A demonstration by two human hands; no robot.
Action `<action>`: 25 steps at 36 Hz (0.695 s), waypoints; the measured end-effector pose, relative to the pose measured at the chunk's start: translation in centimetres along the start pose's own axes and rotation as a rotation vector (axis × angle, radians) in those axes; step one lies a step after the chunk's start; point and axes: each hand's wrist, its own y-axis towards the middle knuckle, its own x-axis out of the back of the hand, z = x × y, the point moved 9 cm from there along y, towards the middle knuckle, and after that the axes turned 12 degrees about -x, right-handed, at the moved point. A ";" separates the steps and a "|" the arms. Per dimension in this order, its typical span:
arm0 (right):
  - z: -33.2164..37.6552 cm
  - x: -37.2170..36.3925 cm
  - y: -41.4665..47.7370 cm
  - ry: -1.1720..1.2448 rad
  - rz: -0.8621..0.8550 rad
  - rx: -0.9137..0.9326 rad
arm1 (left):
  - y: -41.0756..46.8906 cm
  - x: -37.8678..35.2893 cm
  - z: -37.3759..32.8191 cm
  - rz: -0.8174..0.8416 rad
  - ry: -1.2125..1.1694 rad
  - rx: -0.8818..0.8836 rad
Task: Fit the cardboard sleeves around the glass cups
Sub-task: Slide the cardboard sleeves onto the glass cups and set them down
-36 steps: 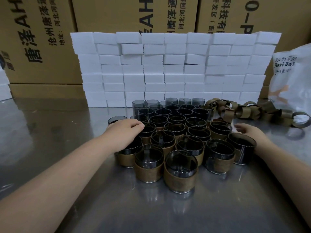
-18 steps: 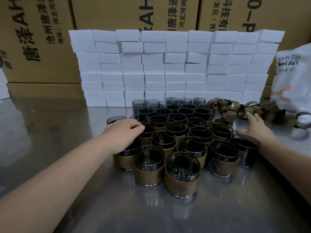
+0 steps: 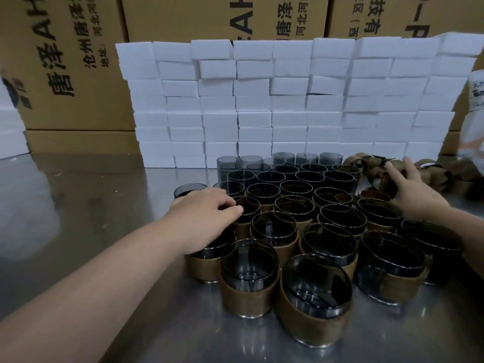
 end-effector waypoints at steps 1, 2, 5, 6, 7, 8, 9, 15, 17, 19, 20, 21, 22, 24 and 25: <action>0.1 -0.1 0.1 -0.002 0.013 0.004 | 0.0 0.0 0.0 0.010 0.014 0.002; 0.3 -0.3 0.1 -0.011 0.023 0.013 | 0.0 -0.1 0.1 0.022 0.023 0.007; 0.3 -0.4 0.1 -0.031 0.014 0.030 | -0.1 -0.3 -0.1 0.050 0.038 0.008; 0.1 -0.3 0.1 -0.026 -0.005 0.019 | -0.1 -0.3 -0.2 0.052 0.039 0.006; -0.1 -0.1 0.1 -0.011 -0.027 -0.003 | -0.1 -0.2 -0.3 0.052 0.039 0.006; -0.4 0.1 0.0 0.011 -0.046 -0.028 | -0.1 -0.2 -0.3 0.052 0.037 0.008; -0.6 0.4 -0.2 0.036 -0.061 -0.049 | -0.1 -0.2 -0.4 0.052 0.035 0.011; -1.2 1.2 -1.2 0.138 -0.085 -0.117 | -0.2 -0.2 -0.3 0.057 0.041 0.018; -1.4 1.4 -1.6 0.177 -0.057 -0.162 | -0.1 -0.2 -0.2 0.057 0.044 0.021; -1.7 1.1 -2.1 0.154 -0.011 -0.203 | -0.1 -0.2 -0.1 0.054 0.043 0.022; -1.7 0.8 -2.4 0.120 0.014 -0.219 | -0.1 -0.2 -0.1 0.053 0.042 0.022; -1.7 0.6 -2.7 0.085 0.029 -0.227 | -0.1 -0.3 0.0 0.053 0.040 0.023; -1.6 0.5 -3.1 0.059 0.036 -0.225 | 0.0 -0.3 0.1 0.055 0.040 0.025; -1.4 0.4 -3.8 0.036 0.051 -0.215 | 0.0 -0.4 0.1 0.061 0.040 0.027; -1.4 0.4 -4.2 0.030 0.069 -0.215 | 0.0 -0.4 0.1 0.062 0.040 0.027</action>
